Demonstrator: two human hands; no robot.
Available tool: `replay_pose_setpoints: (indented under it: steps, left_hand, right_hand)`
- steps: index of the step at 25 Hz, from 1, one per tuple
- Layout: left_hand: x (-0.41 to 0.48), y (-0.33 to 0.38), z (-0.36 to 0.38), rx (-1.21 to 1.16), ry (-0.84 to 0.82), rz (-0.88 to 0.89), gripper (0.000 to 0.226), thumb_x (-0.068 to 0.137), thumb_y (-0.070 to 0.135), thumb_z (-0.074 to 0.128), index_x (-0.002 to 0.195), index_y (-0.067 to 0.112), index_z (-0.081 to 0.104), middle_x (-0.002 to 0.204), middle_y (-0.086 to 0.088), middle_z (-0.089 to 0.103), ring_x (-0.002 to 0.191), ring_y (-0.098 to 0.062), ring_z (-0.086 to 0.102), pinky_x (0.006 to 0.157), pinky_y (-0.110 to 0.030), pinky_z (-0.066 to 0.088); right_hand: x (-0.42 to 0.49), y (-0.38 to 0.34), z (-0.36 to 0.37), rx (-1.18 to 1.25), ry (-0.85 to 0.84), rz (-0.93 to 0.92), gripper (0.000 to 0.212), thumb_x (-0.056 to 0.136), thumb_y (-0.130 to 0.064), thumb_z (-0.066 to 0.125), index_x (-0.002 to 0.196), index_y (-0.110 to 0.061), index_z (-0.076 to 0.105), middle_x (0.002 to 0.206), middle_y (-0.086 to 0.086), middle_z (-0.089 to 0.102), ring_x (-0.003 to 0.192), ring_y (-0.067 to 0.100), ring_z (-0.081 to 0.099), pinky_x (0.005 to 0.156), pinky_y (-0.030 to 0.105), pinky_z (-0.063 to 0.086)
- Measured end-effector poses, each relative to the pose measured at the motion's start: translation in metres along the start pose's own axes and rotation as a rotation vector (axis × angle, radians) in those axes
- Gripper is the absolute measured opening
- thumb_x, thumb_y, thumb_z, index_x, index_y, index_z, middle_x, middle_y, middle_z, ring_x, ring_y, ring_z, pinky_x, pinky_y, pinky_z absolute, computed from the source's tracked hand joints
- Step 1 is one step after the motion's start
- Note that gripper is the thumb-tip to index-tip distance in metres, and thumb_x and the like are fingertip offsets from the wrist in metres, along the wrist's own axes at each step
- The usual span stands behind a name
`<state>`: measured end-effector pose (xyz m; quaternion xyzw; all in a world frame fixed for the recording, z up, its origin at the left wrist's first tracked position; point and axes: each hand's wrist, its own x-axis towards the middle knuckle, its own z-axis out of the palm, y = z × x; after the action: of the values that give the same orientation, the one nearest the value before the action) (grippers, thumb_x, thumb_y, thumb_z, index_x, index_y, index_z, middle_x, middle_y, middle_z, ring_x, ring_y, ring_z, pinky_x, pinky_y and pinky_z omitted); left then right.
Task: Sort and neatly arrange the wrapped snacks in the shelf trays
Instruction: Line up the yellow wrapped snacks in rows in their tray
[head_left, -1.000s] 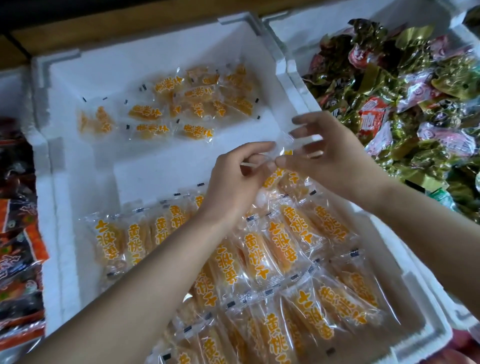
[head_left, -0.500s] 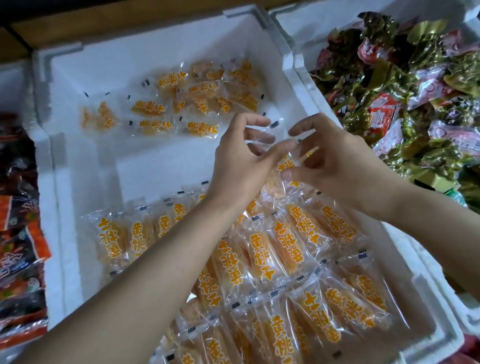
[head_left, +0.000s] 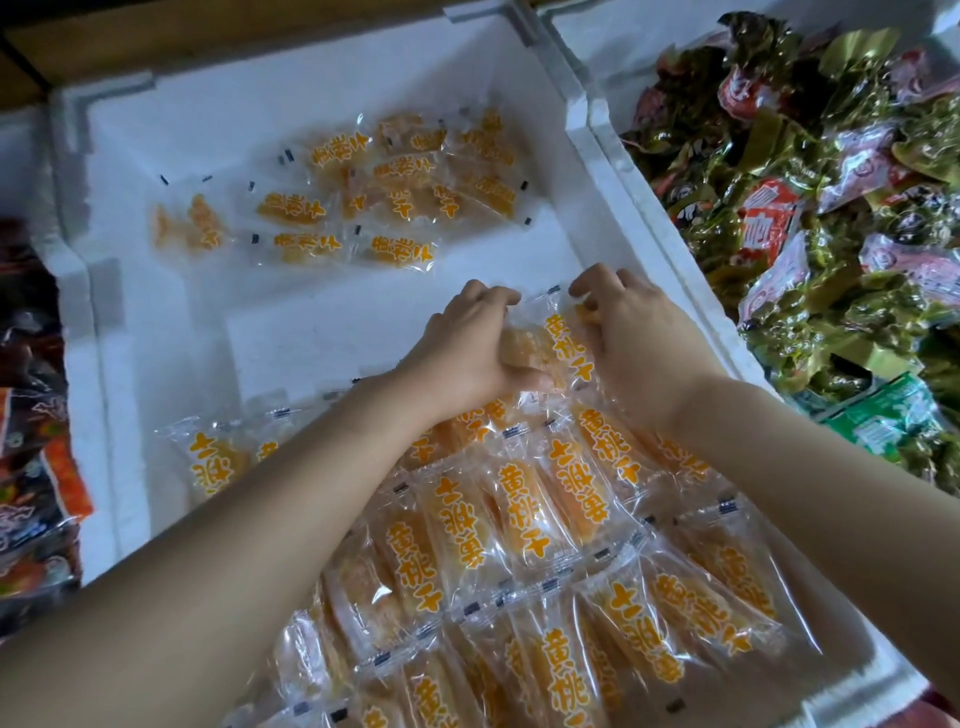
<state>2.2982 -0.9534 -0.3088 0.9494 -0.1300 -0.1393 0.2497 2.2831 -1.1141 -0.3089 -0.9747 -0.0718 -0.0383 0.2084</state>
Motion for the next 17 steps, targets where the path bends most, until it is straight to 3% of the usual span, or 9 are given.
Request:
replay_pose_setpoints:
  steps: [3,6,11,14,17]
  left_hand:
    - [-0.006,0.002,0.003,0.034,0.022,0.086,0.087,0.074,0.042,0.075,0.144,0.014,0.031,0.135,-0.008,0.037,0.128,-0.027,0.040,0.106,-0.039,0.033]
    - [-0.009,0.005,0.007,0.138,0.026,0.128,0.084,0.080,0.047,0.067,0.146,0.014,0.027,0.135,-0.009,0.037,0.126,-0.027,0.040,0.101,-0.035,0.032]
    - [-0.011,-0.008,-0.007,0.098,0.180,0.149,0.060,0.096,0.045,0.042,0.146,0.014,0.029,0.142,-0.005,0.036,0.130,-0.023,0.034,0.103,-0.031,0.025]
    - [0.001,-0.040,-0.027,0.116,0.350,0.118,0.050,0.098,0.031,0.047,0.142,0.013,0.037,0.144,-0.004,0.038,0.133,-0.022,0.033,0.106,-0.033,0.025]
    - [0.021,-0.072,-0.045,0.270,0.360,0.058,0.052,0.096,0.025,0.051,0.143,0.013,0.034,0.148,-0.005,0.033,0.137,-0.024,0.028,0.107,-0.038,0.026]
  right_hand:
    - [-0.006,0.003,-0.004,-0.006,-0.075,-0.153,0.040,0.093,-0.017,0.054,0.132,-0.019,0.047,0.126,0.007,0.047,0.114,0.027,0.048,0.094,0.034,0.035]
    - [-0.009,0.004,-0.010,-0.072,-0.142,-0.176,0.042,0.090,-0.020,0.058,0.131,-0.020,0.049,0.129,0.002,0.046,0.117,0.024,0.047,0.087,0.025,0.032]
    - [0.003,-0.011,-0.019,-0.122,-0.022,-0.207,0.037,0.094,-0.027,0.051,0.129,-0.016,0.049,0.128,0.004,0.046,0.117,0.023,0.047,0.088,0.028,0.035]
    - [0.031,-0.024,-0.009,-0.081,0.028,-0.233,0.040,0.095,-0.023,0.050,0.132,-0.009,0.042,0.132,0.009,0.043,0.120,0.026,0.043,0.094,0.029,0.033]
    - [0.081,-0.031,0.010,-0.149,-0.027,-0.197,0.057,0.094,-0.023,0.051,0.142,-0.001,0.026,0.142,0.017,0.032,0.131,0.031,0.031,0.105,0.032,0.022]
